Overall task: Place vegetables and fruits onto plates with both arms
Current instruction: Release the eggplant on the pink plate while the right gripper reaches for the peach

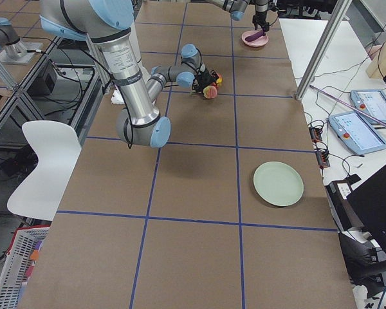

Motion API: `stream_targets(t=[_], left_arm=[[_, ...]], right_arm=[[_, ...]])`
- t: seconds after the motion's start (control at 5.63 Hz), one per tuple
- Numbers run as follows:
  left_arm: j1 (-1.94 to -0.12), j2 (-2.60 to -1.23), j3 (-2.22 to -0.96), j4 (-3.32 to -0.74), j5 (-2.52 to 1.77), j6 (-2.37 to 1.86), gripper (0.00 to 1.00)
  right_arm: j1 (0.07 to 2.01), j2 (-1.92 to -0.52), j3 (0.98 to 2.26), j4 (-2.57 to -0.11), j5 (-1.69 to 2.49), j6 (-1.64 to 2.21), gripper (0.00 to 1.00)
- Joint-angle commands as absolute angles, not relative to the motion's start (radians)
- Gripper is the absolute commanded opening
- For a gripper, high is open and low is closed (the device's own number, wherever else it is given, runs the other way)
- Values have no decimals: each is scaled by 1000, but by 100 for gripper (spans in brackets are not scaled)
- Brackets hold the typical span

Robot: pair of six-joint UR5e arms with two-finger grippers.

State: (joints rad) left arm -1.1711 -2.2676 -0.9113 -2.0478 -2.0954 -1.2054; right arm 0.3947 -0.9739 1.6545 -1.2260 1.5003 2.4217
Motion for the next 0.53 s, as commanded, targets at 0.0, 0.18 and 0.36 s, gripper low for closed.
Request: stream_targets(t=[0.0, 0.18, 0.36], left_arm=[[-1169, -2267, -917, -2048, -2095, -1209, 100], [-1169, -2267, -919, -2046, -2095, -1209, 100], [-1169, -2267, -923, -2048, -2095, -1212, 100]], right_arm=[[394, -973, 1644, -1227, 1494, 2425, 98], [393, -971, 1643, -1227, 1494, 2425, 98], [393, -951, 1626, -1227, 1493, 2427, 98]])
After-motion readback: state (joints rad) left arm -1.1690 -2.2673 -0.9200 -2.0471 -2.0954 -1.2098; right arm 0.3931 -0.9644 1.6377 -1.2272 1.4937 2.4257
